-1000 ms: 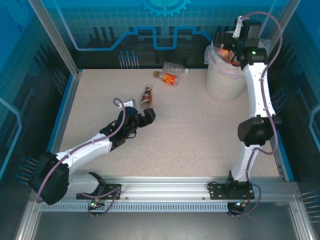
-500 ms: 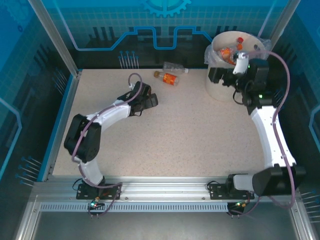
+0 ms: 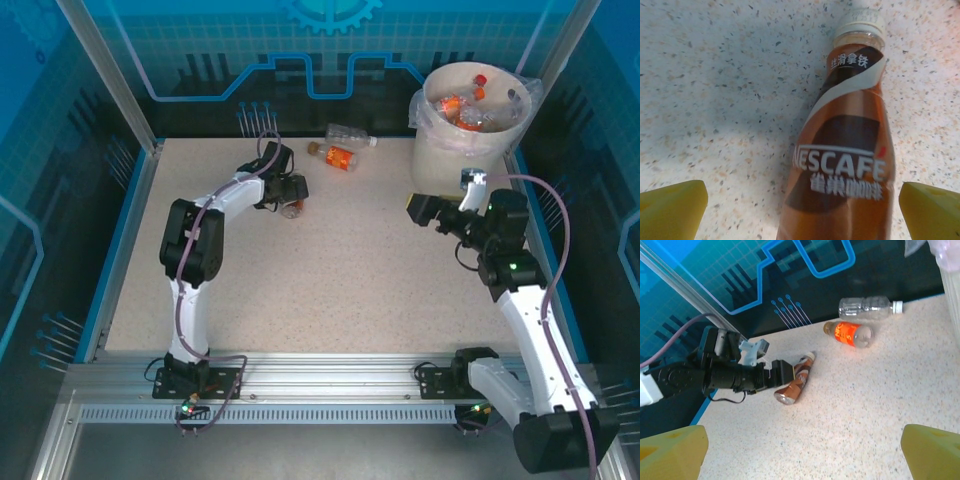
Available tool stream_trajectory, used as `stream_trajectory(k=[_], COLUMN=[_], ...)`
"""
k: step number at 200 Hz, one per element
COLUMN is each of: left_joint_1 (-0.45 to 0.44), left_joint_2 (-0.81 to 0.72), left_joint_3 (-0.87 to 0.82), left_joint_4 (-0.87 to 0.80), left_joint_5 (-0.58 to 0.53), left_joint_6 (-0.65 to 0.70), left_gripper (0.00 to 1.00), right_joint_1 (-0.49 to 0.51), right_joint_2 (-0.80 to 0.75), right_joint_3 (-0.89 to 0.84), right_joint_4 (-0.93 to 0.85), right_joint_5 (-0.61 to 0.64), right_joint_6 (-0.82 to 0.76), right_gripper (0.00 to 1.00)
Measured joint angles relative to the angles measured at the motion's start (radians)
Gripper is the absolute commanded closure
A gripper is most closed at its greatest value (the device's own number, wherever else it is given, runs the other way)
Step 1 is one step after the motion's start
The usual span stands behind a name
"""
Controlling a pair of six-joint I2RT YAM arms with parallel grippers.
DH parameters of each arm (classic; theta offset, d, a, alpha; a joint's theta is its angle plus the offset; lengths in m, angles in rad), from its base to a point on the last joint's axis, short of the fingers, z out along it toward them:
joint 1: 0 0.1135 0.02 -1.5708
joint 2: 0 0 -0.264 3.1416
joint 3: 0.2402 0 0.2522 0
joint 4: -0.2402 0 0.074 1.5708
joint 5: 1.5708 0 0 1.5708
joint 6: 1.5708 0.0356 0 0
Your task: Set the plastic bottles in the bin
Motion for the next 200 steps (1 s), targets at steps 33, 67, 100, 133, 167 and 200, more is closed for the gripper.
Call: stream_trajectory(k=[33,67,100,133,167,200], left_joint_1=[0.004,0.004,0.006,0.007,0.007,0.003], left_joint_2=[0.087,0.138,0.153,0.153,0.078,-0.086], left_joint_3=[0.097,0.147,0.158,0.158,0.018,-0.237], left_joint_4=[-0.035,-0.051,-0.057,-0.053,0.033,0.161], left_joint_5=[0.044,0.08,0.091,0.105,0.152,0.227], left_joint_6=[0.016,0.017,0.013,0.013,0.011,-0.04], left_gripper=[0.1,0.22,0.37,0.45,0.48,0.5], right_joint_1=[0.0,0.0,0.0,0.0,0.0,0.0], right_joint_2=[-0.042,-0.061,-0.071,-0.072,-0.085,-0.074], right_joint_3=[-0.07,-0.086,-0.086,-0.084,-0.083,-0.083], right_joint_4=[-0.006,-0.027,-0.05,-0.07,-0.086,-0.086], right_joint_5=[0.027,0.027,0.032,0.035,0.054,0.075], right_joint_6=[0.018,0.017,0.008,0.007,0.018,0.063], right_gripper=[0.0,0.0,0.0,0.0,0.0,0.0])
